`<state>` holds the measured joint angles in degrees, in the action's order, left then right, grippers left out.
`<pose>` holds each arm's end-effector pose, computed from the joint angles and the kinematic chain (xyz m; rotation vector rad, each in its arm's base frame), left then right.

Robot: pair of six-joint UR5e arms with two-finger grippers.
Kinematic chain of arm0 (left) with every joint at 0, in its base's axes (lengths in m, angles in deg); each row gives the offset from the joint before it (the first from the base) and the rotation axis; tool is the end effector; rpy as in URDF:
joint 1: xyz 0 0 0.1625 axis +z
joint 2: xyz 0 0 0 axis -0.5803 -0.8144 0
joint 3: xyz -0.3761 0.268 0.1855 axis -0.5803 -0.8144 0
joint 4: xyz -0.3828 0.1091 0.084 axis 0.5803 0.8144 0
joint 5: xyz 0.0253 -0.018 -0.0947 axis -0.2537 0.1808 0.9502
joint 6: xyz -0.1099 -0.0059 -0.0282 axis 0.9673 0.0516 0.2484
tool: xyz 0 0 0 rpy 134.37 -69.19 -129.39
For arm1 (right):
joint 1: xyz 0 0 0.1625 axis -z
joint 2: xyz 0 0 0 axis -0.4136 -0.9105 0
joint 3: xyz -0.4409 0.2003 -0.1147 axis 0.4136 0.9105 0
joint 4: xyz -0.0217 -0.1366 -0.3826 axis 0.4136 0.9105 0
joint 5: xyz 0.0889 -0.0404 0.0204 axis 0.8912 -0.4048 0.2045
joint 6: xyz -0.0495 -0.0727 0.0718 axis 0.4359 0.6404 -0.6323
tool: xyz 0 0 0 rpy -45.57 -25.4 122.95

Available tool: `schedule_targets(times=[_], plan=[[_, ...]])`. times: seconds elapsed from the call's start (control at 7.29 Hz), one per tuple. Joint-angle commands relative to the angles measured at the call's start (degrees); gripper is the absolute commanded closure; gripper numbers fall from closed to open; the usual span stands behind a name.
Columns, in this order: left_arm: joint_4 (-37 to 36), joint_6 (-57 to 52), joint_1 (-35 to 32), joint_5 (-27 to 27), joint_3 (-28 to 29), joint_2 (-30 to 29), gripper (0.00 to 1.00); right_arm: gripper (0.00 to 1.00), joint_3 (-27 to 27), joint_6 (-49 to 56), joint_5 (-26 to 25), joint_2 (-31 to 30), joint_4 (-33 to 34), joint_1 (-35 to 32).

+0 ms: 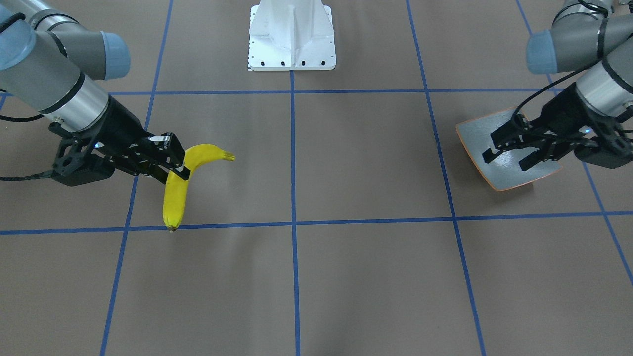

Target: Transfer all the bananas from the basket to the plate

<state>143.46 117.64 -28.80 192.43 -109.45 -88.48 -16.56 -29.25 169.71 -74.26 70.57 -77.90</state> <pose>0.2282 -0.5814 0.3980 0.1526 1.1619 -0.0348 -0.3487 -0.5735 0.3118 0.1379 -1.2128 0.1332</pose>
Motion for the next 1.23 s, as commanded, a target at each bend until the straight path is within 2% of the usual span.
schedule_targets(times=[0.0, 0.27, 0.55, 0.82, 1.1], plan=[[6.89, 11.23, 5.28, -0.05, 2.18, -5.72, 0.00, 1.00, 0.28, -10.75, -10.15, 2.13, -9.99, 7.02], [17.07, 17.14, 7.83, -0.23, 4.90, -7.75, 0.00, 1.00, 0.28, -16.06, -17.99, 5.03, -12.40, 13.45], [22.56, 17.69, 8.90, -0.41, 6.92, -9.60, 0.00, 1.00, 2.46, -15.89, -19.25, 8.01, -15.19, 16.28], [26.68, 21.01, 9.25, -0.23, 7.02, -9.69, 0.00, 1.00, 3.44, -15.89, -24.42, 7.42, -24.14, 20.06], [33.61, 26.01, 12.13, -0.14, 7.02, -9.61, 0.00, 1.00, 7.38, -15.98, -24.53, 7.33, -34.66, 20.16]])
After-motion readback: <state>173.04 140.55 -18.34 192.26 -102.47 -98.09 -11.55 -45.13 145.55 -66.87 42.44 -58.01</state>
